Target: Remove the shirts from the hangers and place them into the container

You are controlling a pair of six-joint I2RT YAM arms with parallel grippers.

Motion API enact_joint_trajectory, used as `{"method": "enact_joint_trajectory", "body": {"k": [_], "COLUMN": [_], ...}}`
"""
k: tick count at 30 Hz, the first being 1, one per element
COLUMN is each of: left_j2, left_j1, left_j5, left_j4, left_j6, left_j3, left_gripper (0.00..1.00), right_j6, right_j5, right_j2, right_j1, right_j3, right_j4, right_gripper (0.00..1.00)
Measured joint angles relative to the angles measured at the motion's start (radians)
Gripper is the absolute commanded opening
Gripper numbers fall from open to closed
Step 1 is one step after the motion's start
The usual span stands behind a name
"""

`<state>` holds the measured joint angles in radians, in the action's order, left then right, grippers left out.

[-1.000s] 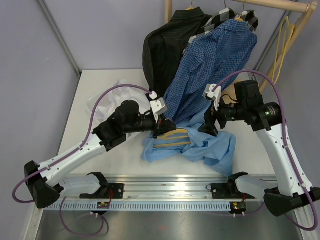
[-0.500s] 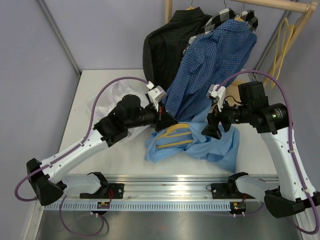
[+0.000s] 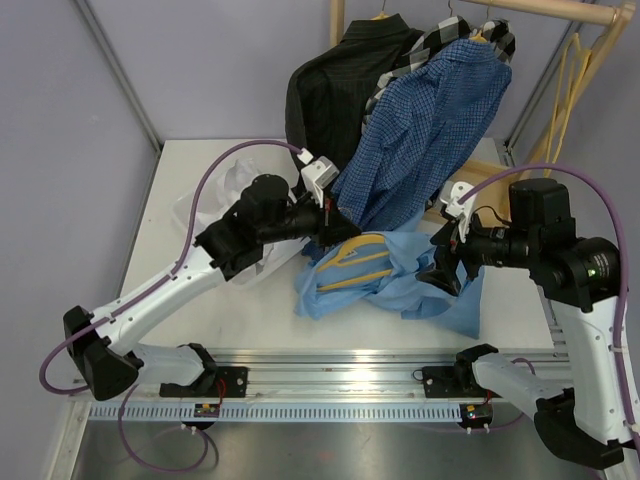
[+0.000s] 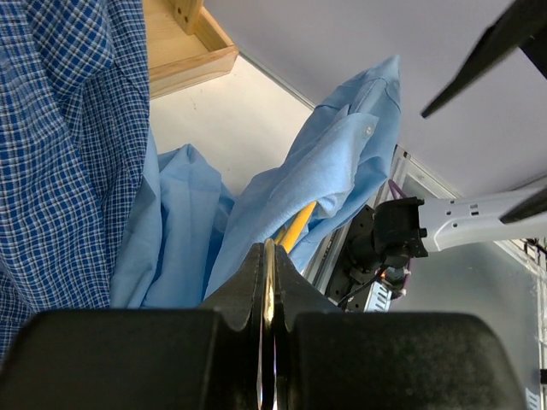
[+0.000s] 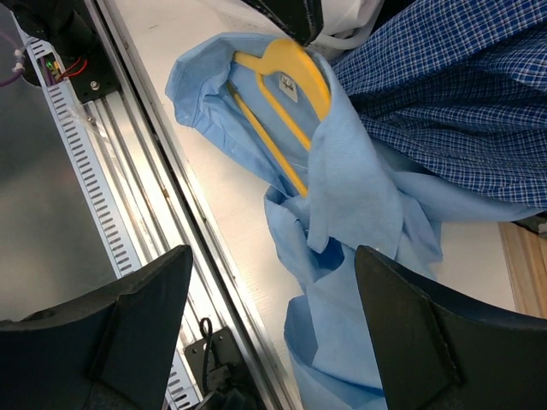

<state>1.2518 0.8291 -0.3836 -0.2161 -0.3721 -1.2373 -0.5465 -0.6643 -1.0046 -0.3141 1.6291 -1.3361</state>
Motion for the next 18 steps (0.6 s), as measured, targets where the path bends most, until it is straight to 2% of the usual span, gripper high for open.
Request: {"method": "enact_joint_trajectory", "body": {"k": [6,12,18], "left_j2": [0.018,0.019,0.019], "left_j1": [-0.019,-0.032,-0.037], "left_j5": [-0.001,-0.008,-0.017], "left_j4": [0.005,0.054,0.104], "left_j6": [-0.047,-0.113,-0.17], "left_j3": [-0.006,-0.006,-0.006], "left_gripper": [0.0,0.0,0.0], "right_j6": [0.032,0.181,0.322], "right_j5": [-0.003,0.046,0.114], "right_j2": [0.023,0.024,0.032], "right_j1": [0.003,0.044,0.076], "right_j3": [-0.074,-0.231,-0.256], "right_j4": [0.012,0.099,0.225], "right_gripper": [0.83,0.8,0.77]}}
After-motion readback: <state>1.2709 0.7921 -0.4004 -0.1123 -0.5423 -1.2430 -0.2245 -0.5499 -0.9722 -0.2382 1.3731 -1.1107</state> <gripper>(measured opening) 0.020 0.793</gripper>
